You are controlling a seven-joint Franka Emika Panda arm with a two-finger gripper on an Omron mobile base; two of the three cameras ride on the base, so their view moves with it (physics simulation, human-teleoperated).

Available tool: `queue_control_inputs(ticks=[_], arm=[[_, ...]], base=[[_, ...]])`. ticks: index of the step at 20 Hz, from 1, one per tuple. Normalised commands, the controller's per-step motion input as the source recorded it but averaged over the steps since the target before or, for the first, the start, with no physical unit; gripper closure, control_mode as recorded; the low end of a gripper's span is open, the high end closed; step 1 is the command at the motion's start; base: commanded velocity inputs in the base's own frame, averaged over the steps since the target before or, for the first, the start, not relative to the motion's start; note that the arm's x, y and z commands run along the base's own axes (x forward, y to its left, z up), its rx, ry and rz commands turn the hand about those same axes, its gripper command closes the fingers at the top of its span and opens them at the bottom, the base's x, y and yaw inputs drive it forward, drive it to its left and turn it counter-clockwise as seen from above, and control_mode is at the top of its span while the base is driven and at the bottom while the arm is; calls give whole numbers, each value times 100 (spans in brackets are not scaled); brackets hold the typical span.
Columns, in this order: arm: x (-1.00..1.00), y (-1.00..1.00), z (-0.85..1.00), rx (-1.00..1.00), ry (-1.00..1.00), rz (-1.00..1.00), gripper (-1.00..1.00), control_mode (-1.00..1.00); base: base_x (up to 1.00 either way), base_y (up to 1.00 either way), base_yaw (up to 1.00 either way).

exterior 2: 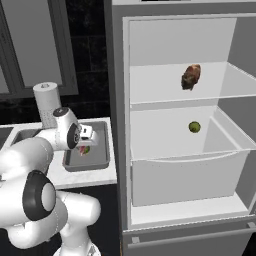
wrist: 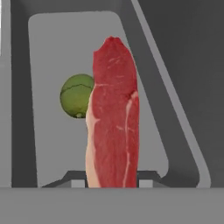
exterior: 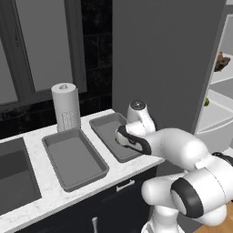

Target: Place one lime and one steak in each tupperware on the nearby counter, to pack two identical lunches.

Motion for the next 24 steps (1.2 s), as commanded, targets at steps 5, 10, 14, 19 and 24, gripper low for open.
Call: queue_control_inputs(ticks=[5, 10, 14, 19, 24], arm=[[25, -30, -6, 0, 0, 8, 100, -100], [13, -7, -20, 0, 0, 8, 100, -100], [5, 1, -30, 0, 0, 6, 100, -100], [2, 2, -22, 0, 0, 2, 100, -100], [5, 0, 0, 0, 0, 0, -100, -100]], base=[[0, 0, 0], [0, 0, 0], [0, 0, 0], [0, 0, 0], [0, 0, 0]])
